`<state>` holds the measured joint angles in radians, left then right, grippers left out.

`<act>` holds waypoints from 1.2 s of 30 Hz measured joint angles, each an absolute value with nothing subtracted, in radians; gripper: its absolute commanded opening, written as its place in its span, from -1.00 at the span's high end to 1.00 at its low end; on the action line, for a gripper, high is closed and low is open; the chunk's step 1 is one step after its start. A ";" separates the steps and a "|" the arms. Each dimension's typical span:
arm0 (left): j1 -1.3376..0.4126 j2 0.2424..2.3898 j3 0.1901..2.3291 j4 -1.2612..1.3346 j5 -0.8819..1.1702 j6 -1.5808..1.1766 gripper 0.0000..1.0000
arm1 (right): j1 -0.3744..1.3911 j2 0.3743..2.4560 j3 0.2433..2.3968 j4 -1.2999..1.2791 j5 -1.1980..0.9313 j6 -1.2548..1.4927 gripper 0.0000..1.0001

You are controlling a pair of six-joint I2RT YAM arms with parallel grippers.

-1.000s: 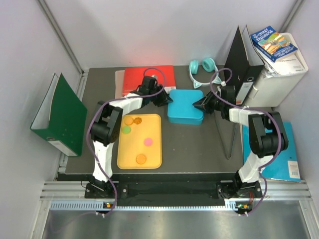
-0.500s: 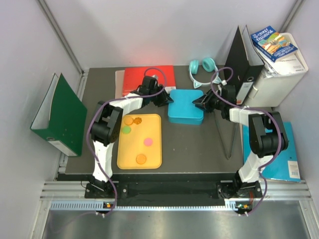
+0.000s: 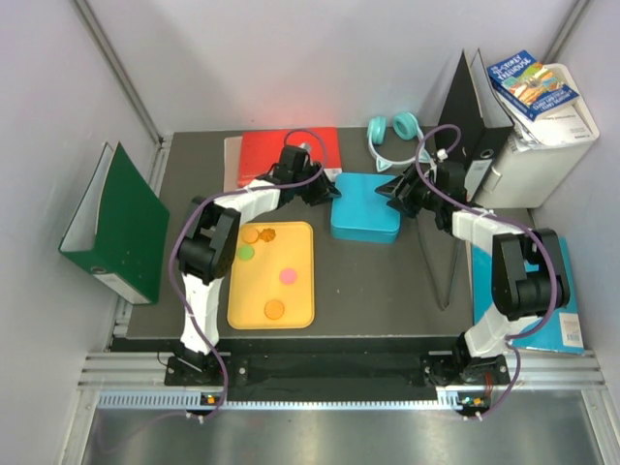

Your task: Pack the cookies

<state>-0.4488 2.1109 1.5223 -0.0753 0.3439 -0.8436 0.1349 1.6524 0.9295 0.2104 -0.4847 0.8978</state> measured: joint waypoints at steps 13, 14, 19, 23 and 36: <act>-0.411 2.009 1.481 -0.044 0.325 -0.850 0.19 | 0.134 1.665 0.921 0.179 -0.442 0.883 -0.01; -0.404 1.991 1.461 -0.035 0.320 -0.853 0.19 | 0.133 1.674 0.917 0.182 -0.438 0.882 -0.01; -0.382 1.978 1.436 -0.038 0.292 -0.854 0.20 | 0.130 1.692 0.910 0.211 -0.448 0.890 0.00; -0.380 2.007 1.436 -0.049 0.286 -0.850 0.21 | 0.128 1.692 0.910 0.213 -0.445 0.890 0.00; -0.383 2.115 1.436 -0.063 0.319 -0.860 0.25 | 0.114 1.692 0.896 0.245 -0.439 0.894 -0.01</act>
